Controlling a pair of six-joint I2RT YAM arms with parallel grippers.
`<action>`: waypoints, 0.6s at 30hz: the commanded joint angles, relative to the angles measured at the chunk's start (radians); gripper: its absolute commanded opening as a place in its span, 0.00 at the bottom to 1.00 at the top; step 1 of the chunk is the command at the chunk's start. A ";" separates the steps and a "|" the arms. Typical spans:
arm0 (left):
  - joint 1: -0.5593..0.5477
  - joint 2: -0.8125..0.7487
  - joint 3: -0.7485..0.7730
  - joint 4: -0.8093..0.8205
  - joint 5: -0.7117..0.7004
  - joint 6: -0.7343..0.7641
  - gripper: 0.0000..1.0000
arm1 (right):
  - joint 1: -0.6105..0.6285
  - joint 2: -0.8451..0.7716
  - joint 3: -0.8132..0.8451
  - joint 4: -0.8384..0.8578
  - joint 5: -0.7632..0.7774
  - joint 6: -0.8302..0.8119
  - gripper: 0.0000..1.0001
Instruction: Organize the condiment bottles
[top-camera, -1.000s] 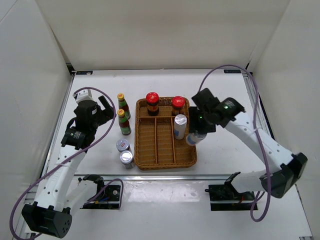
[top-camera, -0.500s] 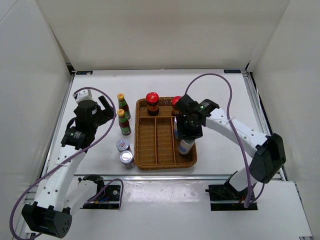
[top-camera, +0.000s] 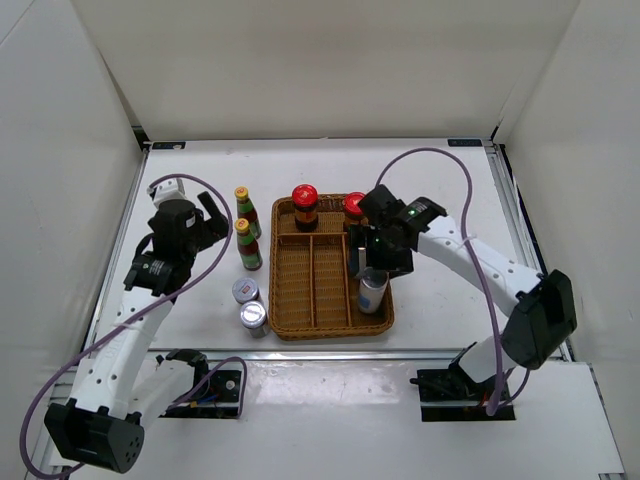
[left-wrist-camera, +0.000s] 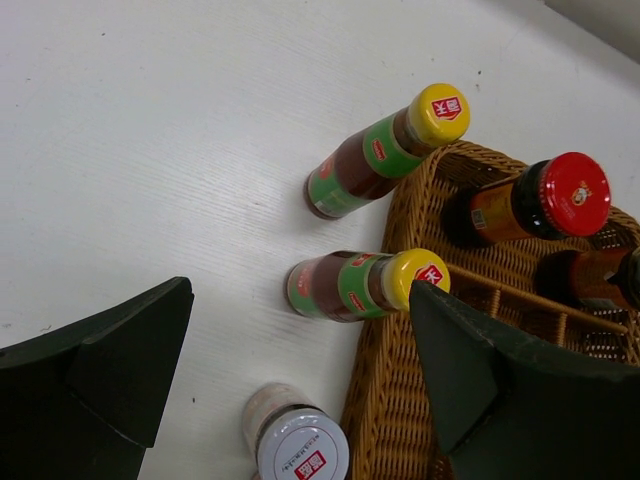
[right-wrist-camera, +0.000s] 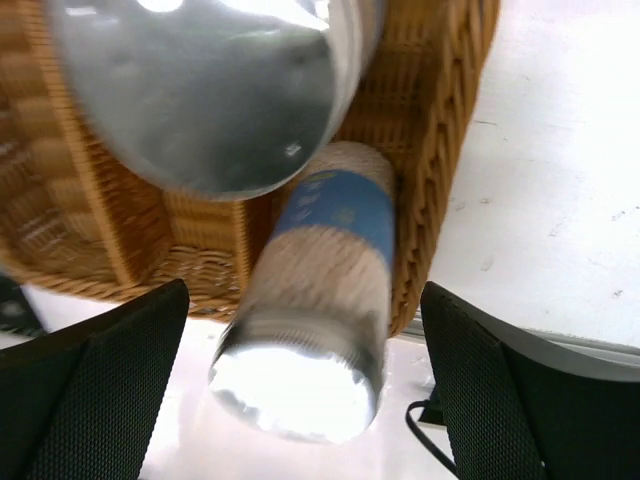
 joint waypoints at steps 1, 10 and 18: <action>-0.004 0.031 0.002 -0.002 -0.012 0.018 1.00 | 0.001 -0.112 0.085 -0.004 -0.029 -0.009 1.00; -0.004 0.103 0.070 0.042 0.010 0.007 0.93 | 0.035 -0.513 -0.058 0.099 -0.058 -0.036 1.00; -0.004 0.208 0.030 0.427 0.013 0.200 0.93 | 0.035 -0.573 -0.194 0.142 -0.083 -0.091 1.00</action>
